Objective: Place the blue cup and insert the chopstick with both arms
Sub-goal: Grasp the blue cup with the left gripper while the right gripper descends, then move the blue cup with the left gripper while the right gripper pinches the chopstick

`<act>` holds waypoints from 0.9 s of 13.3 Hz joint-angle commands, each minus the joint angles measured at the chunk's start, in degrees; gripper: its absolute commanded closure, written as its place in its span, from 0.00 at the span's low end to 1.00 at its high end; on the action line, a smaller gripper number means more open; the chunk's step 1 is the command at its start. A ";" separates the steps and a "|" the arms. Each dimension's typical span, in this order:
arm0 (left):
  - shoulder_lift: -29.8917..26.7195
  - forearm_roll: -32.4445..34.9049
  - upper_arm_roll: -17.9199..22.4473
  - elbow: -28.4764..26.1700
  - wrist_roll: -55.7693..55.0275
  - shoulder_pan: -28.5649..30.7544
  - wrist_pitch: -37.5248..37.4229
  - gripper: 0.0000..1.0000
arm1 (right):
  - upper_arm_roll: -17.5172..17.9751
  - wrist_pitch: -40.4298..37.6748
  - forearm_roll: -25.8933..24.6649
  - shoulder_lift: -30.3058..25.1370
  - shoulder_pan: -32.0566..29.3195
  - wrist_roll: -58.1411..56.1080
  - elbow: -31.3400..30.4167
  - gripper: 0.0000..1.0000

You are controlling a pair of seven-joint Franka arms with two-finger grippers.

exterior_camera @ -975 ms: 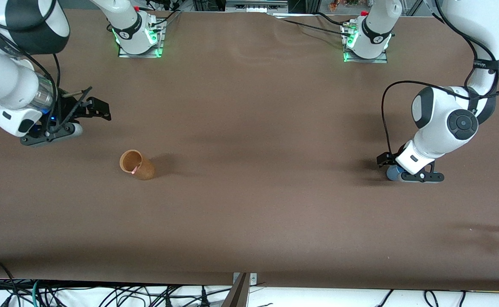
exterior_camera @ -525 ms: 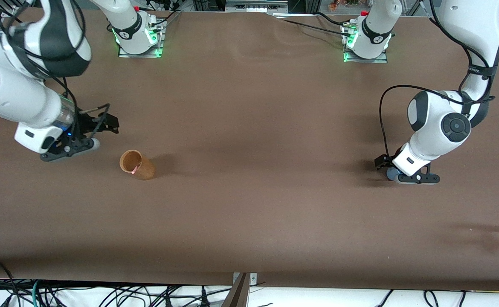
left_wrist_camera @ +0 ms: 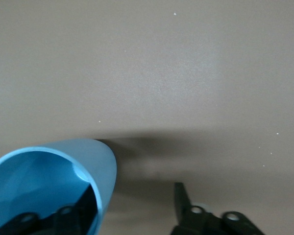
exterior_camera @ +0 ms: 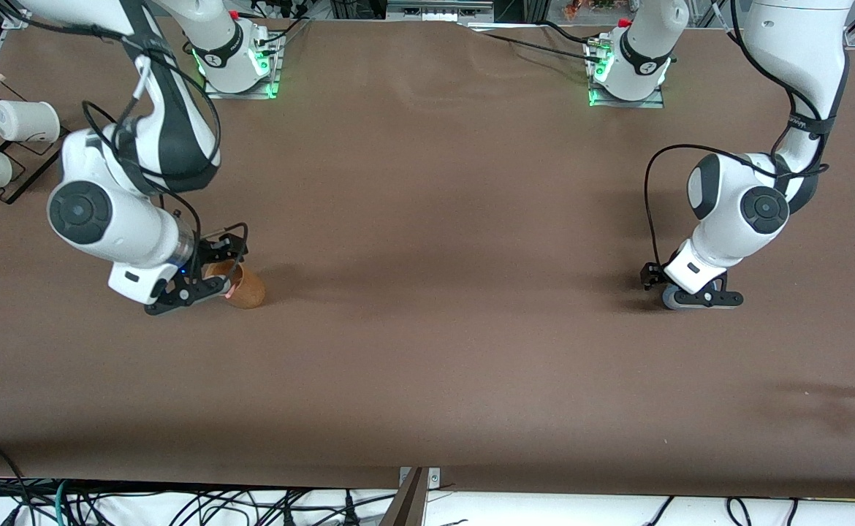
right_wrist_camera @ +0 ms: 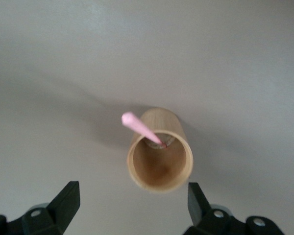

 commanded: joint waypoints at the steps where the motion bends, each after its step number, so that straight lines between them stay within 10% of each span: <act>1: -1.14 1.13 1.28 -0.29 0.48 -0.44 -0.63 1.00 | -0.03 1.80 -0.71 3.30 -0.09 -0.65 1.23 0.10; 6: -1.32 1.13 1.28 0.24 0.39 -0.35 -0.72 1.00 | -0.03 3.12 -3.43 5.07 0.00 -0.65 1.23 0.34; 12: -1.67 -3.00 0.49 17.72 -15.90 -12.88 -23.48 1.00 | -0.03 6.10 -5.63 5.60 0.35 -0.57 1.49 0.39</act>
